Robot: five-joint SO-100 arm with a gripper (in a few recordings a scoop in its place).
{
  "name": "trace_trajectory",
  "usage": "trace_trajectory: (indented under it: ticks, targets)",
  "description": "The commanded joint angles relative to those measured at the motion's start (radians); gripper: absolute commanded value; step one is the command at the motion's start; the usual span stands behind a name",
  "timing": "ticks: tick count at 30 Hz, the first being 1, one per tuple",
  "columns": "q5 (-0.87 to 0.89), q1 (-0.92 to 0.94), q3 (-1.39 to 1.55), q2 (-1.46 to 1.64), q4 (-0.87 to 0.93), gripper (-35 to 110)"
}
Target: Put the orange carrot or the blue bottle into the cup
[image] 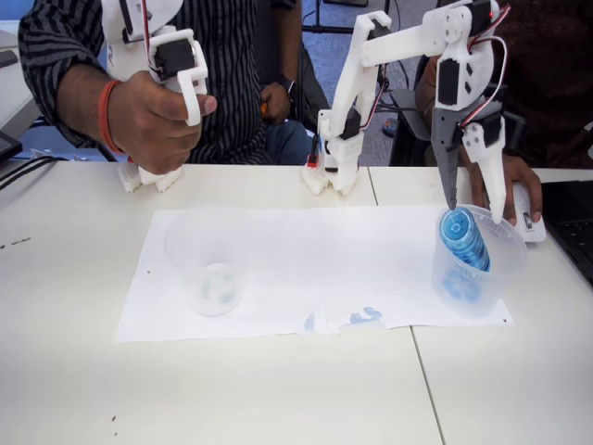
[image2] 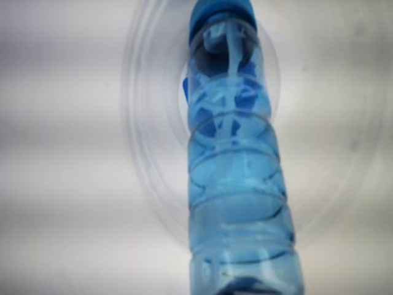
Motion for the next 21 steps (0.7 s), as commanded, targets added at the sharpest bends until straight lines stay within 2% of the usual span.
trace_trajectory:
  ticks: [1, 8, 21]
  targets:
    - [0.011, -0.006, -0.028, 0.067, 0.014, 37]
    - [0.011, -0.002, -0.028, 0.161, 0.014, 36]
    - [0.011, 0.029, -0.012, 0.453, 0.014, 18]
